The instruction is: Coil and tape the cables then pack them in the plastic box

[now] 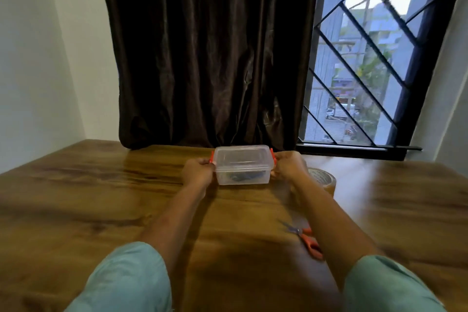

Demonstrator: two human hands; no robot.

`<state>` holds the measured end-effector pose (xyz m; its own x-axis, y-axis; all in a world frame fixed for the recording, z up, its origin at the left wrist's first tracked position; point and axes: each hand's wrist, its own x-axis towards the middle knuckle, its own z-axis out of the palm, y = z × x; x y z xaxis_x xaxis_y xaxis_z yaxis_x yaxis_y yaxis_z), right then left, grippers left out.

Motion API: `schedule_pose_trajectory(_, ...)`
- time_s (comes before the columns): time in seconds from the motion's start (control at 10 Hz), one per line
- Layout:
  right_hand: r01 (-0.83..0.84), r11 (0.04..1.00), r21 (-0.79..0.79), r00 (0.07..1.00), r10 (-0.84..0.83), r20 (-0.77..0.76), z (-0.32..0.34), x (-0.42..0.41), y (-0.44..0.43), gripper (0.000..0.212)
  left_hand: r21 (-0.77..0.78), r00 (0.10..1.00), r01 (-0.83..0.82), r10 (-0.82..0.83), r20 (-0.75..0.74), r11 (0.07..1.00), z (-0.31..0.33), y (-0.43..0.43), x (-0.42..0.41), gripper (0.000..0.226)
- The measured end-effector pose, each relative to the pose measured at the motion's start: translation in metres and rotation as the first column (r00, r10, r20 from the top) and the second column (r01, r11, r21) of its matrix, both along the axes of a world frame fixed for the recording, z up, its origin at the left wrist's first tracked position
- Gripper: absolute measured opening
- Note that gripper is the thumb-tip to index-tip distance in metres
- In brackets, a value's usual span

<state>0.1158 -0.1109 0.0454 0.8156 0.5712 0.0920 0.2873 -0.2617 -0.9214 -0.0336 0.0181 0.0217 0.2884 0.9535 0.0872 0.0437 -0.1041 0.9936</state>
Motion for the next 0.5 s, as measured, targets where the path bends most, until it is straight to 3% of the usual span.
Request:
schedule_pose_trajectory(0.1, 0.032, 0.993, -0.117, 0.995, -0.021, 0.095, -0.007, 0.037, 0.033, 0.015, -0.002, 0.999, 0.035, -0.035, -0.005, 0.999, -0.003, 0.034, 0.034, 0.019)
schedule_pose_trajectory(0.3, 0.065, 0.978, -0.197, 0.997, -0.053, 0.063, -0.026, 0.079, 0.074, 0.007, -0.145, 0.991, 0.129, -0.134, -0.022, 0.981, -0.016, 0.080, 0.074, 0.010)
schedule_pose_trajectory(0.4, 0.055, 0.957, -0.284, 0.998, -0.043, 0.047, -0.021, 0.079, 0.075, 0.010, -0.069, 0.981, 0.090, -0.101, -0.165, 0.994, -0.016, 0.086, 0.077, 0.012)
schedule_pose_trajectory(0.5, -0.017, 0.940, -0.340, 0.992, 0.058, 0.111, 0.003, 0.074, 0.071, 0.010, 0.011, 0.903, 0.136, -0.119, -0.412, 0.991, 0.002, 0.094, 0.077, 0.015)
